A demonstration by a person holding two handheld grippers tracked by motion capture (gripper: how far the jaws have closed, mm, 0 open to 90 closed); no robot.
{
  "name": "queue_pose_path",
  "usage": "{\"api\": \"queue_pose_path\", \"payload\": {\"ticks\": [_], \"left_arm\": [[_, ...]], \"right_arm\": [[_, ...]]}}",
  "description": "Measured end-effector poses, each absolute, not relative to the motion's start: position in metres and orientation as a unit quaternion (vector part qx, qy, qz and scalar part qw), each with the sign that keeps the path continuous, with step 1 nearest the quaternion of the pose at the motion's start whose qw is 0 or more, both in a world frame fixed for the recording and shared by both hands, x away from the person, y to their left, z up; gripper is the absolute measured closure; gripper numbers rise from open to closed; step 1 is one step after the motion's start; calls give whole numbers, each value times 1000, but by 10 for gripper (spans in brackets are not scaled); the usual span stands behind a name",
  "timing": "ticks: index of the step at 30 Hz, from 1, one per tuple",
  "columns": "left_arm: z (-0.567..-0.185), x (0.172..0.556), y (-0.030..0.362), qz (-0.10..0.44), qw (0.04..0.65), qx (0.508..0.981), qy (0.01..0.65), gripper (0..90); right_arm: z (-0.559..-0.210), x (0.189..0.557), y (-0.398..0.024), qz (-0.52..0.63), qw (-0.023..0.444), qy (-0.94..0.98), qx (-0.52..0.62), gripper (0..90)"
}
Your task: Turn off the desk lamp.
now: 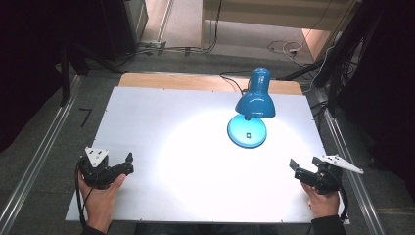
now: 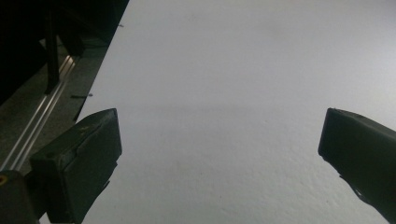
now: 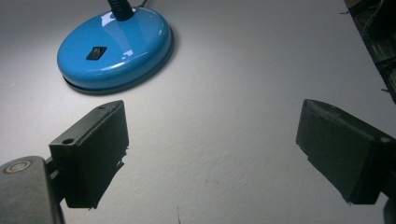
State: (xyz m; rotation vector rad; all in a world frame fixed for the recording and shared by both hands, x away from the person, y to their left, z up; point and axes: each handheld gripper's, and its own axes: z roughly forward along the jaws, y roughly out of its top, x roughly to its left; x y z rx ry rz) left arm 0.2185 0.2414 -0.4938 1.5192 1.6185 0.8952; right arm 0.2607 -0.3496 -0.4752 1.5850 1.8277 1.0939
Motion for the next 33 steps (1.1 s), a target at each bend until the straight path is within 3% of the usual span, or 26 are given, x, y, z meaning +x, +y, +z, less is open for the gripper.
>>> {"api": "queue_pose_path", "payload": {"ticks": [10, 33], "left_arm": [[-491, 214, 242, 372, 363, 581, 627, 7], [-493, 214, 240, 365, 363, 583, 629, 16]], "right_arm": [[-473, 266, -341, 394, 252, 679, 566, 82], [-467, 274, -329, 409, 258, 684, 547, 82]]}}
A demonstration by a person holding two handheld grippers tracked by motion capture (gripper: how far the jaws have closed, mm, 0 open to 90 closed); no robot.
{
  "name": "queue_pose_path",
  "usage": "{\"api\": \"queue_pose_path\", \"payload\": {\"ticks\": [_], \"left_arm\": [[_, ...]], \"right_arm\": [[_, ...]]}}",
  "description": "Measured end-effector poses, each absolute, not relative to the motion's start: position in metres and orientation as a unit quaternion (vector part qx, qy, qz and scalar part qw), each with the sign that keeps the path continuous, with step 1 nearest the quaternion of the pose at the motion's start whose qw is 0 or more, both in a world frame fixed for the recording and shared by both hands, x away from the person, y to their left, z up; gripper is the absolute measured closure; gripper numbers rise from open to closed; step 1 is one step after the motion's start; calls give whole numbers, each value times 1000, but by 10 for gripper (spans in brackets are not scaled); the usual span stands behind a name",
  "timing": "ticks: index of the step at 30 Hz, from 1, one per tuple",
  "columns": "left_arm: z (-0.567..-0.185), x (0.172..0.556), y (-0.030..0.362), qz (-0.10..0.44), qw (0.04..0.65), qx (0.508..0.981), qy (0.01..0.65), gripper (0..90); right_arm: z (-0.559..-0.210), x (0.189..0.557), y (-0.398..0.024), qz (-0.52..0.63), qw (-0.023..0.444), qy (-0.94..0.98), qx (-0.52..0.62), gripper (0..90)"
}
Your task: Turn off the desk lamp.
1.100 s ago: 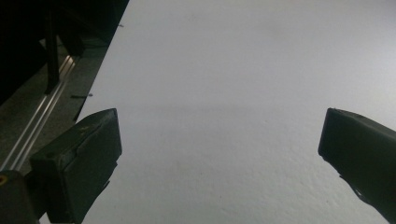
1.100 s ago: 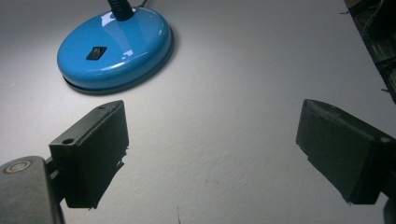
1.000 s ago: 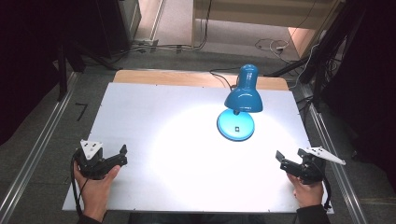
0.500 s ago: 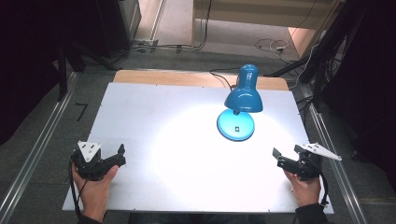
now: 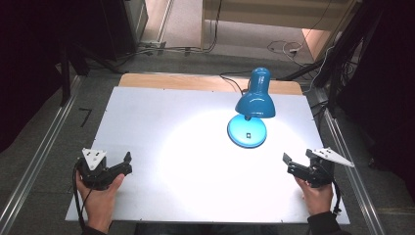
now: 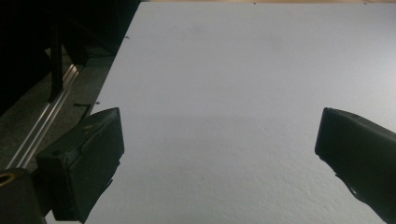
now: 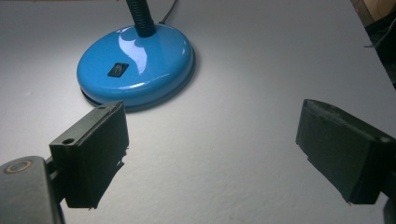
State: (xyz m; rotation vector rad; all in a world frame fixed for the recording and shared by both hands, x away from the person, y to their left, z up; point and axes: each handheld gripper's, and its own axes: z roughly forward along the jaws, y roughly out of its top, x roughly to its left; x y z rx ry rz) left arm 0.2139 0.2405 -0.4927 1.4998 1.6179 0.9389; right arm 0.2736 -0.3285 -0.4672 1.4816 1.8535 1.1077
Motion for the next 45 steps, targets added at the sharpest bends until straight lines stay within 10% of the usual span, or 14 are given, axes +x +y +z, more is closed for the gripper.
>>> {"api": "queue_pose_path", "payload": {"ticks": [45], "left_arm": [[-492, 210, 243, 369, 360, 580, 631, 17]], "right_arm": [[-471, 309, -282, 413, 234, 713, 516, 146]]}}
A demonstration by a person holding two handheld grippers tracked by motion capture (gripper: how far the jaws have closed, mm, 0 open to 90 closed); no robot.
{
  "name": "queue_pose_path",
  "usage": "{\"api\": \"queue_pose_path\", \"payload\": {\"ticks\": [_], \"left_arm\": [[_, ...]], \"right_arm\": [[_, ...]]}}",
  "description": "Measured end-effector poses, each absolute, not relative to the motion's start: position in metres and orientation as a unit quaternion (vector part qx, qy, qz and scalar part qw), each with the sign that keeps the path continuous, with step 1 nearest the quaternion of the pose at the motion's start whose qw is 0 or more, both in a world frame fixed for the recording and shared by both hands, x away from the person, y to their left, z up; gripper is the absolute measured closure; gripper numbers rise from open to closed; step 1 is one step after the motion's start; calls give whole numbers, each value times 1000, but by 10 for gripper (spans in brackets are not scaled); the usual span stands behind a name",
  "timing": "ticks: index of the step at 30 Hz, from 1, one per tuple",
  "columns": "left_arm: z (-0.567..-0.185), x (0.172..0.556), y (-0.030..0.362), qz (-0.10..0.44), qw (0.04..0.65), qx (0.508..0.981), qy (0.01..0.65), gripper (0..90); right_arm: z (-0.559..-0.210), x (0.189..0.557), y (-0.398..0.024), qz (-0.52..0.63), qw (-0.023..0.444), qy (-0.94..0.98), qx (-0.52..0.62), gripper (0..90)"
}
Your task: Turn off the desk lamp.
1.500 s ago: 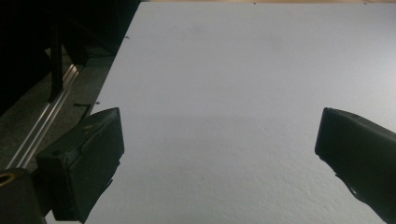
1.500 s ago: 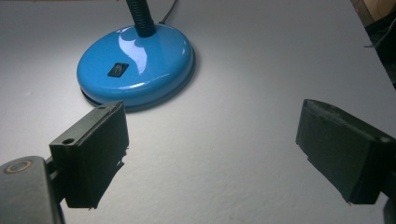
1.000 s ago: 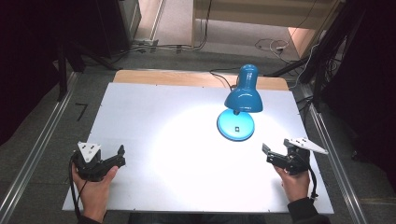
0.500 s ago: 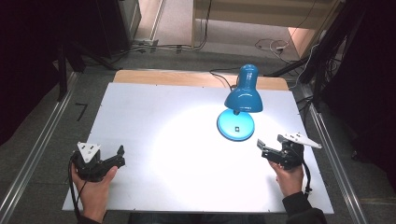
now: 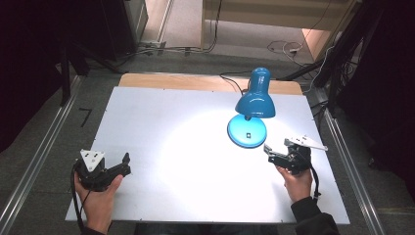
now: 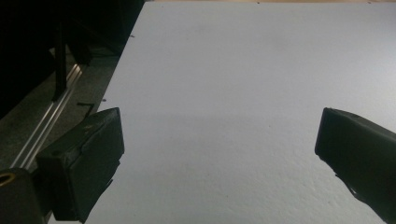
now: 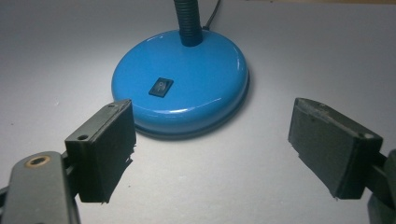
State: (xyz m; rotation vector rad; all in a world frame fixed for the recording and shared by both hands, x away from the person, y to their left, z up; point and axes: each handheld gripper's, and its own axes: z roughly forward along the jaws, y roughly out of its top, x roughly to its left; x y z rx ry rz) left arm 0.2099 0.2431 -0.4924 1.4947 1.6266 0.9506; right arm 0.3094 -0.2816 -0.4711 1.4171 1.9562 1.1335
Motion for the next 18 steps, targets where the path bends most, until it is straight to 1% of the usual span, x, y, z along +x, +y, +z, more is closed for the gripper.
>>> {"api": "queue_pose_path", "payload": {"ticks": [11, 18], "left_arm": [[-493, 209, 243, 367, 364, 578, 632, 18], [-493, 209, 243, 366, 364, 579, 631, 18]], "right_arm": [[-471, 317, -272, 415, 237, 712, 514, 234], [-473, 319, -270, 412, 242, 713, 512, 321]]}}
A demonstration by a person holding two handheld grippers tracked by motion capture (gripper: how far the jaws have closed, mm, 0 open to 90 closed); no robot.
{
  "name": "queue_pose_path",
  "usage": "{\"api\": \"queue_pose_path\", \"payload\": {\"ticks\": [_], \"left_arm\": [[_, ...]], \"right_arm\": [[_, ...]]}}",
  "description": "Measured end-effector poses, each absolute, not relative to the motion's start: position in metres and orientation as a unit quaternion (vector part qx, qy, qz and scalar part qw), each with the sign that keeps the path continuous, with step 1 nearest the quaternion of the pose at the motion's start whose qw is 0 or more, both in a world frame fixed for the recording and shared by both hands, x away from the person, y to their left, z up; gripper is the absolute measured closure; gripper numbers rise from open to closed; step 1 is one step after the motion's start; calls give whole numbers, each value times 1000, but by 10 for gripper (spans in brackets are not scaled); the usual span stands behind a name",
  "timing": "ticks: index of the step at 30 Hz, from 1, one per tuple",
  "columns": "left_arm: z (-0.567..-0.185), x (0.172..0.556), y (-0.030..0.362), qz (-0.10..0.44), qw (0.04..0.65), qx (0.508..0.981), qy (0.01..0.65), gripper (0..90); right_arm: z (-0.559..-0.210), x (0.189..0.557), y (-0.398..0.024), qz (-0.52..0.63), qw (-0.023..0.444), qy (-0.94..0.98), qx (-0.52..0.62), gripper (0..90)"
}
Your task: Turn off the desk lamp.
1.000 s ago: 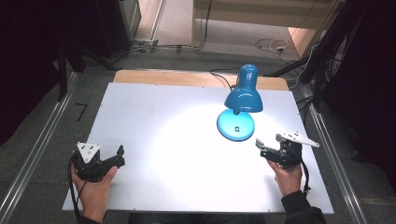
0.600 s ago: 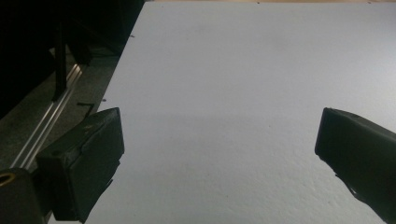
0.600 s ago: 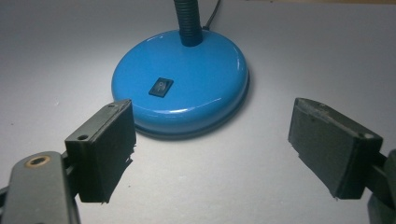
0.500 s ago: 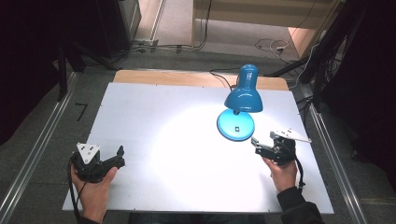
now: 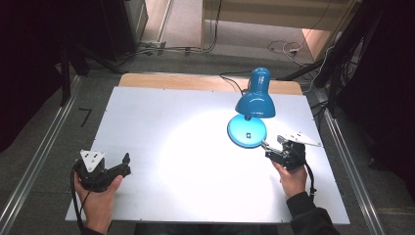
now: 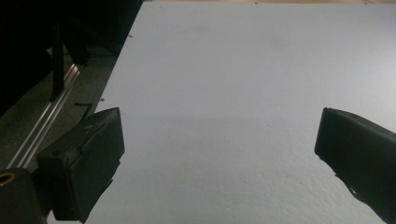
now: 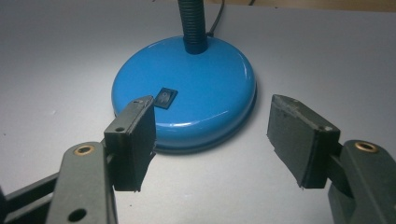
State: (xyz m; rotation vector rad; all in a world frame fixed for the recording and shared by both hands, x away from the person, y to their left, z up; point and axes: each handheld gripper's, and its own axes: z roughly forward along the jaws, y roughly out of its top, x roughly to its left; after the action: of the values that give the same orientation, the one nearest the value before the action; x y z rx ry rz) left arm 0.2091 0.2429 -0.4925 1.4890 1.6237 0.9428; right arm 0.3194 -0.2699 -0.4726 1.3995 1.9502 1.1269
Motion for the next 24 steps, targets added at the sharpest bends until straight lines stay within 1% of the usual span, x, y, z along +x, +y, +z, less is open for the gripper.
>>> {"api": "queue_pose_path", "payload": {"ticks": [5, 6, 7, 9, 10, 11, 12, 15, 19, 22, 23, 24], "left_arm": [[-493, 210, 243, 365, 364, 580, 630, 18], [-493, 210, 243, 365, 364, 580, 630, 19], [-493, 210, 243, 364, 364, 581, 630, 19], [-493, 210, 243, 364, 364, 581, 630, 19], [-493, 210, 243, 364, 364, 581, 630, 19], [-493, 210, 243, 363, 364, 582, 630, 19], [-493, 210, 243, 363, 364, 582, 630, 19], [-494, 211, 243, 361, 364, 583, 630, 19], [-494, 211, 242, 361, 364, 584, 629, 19], [-494, 211, 243, 360, 364, 584, 630, 20], [-494, 211, 243, 360, 364, 584, 630, 19], [-494, 211, 243, 358, 365, 585, 630, 20]], "right_arm": [[-474, 322, -268, 412, 242, 712, 514, 411], [-474, 322, -268, 412, 242, 712, 514, 411], [-475, 324, -267, 412, 243, 713, 514, 441], [-475, 325, -265, 411, 243, 712, 515, 473], [-475, 325, -265, 411, 243, 712, 515, 473], [-476, 327, -264, 409, 242, 713, 515, 521], [-477, 328, -263, 410, 241, 713, 516, 541], [-478, 330, -261, 411, 232, 721, 507, 567], [-481, 332, -255, 404, 233, 732, 496, 710], [-482, 334, -252, 404, 233, 735, 492, 787], [-482, 334, -252, 404, 233, 735, 492, 787], [-483, 335, -249, 404, 232, 734, 494, 831]]}}
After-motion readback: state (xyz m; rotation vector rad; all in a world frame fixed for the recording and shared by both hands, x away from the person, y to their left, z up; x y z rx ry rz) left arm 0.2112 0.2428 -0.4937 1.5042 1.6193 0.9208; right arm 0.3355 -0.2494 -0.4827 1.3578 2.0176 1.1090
